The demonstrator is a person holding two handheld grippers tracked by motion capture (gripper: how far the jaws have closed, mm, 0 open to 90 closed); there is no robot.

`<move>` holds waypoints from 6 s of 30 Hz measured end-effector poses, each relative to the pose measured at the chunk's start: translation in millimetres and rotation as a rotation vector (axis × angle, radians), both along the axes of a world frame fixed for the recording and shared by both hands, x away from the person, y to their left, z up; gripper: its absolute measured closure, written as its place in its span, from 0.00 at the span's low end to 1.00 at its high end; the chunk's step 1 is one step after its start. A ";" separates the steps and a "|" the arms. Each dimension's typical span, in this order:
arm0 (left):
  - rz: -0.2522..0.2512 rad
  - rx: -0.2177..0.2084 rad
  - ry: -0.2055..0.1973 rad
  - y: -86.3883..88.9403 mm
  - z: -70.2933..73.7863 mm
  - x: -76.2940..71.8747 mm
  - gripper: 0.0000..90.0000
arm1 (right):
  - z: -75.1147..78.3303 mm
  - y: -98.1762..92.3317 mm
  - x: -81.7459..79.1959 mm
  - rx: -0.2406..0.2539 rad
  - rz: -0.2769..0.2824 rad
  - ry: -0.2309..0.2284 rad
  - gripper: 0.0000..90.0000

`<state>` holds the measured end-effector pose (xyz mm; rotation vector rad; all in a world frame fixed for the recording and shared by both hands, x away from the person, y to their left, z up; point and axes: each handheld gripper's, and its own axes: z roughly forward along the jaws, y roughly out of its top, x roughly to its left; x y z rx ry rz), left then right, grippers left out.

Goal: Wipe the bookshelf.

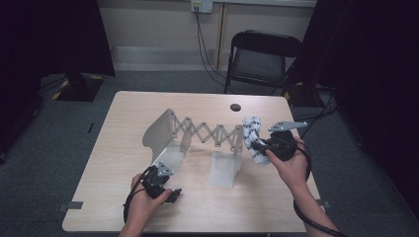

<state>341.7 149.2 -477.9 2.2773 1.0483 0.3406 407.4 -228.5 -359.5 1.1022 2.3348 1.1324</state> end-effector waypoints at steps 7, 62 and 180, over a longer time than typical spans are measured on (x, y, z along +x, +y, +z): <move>0.003 -0.008 -0.004 -0.1 0.6 -0.3 0.24 | -13.1 10.3 10.7 -0.034 -0.013 0.021 0.86; -0.020 -0.028 -0.024 -9.3 7.1 2.6 0.24 | -101.8 9.8 -18.3 -0.079 -0.005 0.154 0.83; -0.036 -0.104 0.032 -3.6 18.5 -1.3 0.31 | -112.1 75.2 -85.2 0.017 0.266 0.156 0.63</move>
